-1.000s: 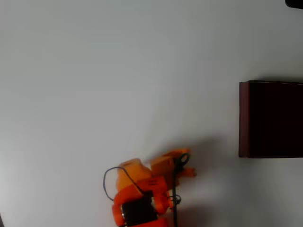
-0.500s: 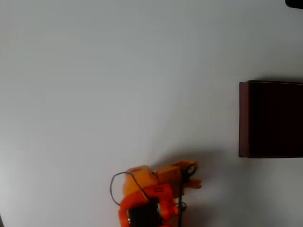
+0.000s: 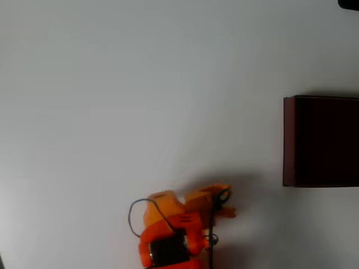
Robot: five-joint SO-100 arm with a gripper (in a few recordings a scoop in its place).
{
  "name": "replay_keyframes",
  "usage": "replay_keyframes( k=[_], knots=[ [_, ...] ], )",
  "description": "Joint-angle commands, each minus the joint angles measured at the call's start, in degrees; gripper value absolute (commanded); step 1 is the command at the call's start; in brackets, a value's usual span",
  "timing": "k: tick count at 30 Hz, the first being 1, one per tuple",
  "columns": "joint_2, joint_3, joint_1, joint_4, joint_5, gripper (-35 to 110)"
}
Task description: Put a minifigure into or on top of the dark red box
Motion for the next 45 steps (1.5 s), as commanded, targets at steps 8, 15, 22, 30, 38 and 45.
replay_keyframes(
  k=[8, 15, 22, 30, 38, 45],
  knots=[
    [-2.1, 1.2, 3.2, -3.5, -2.4, 18],
    [-5.0, -0.1, 4.7, -4.0, -4.0, 18],
    [-6.0, -0.1, 6.1, -5.1, -5.2, 17],
    [-6.0, 0.5, 7.4, -6.6, -6.5, 14],
    [-6.0, 0.9, 8.3, -7.6, -7.7, 8],
    [-7.5, -6.6, 10.1, 1.1, -12.0, 10]
  ],
)
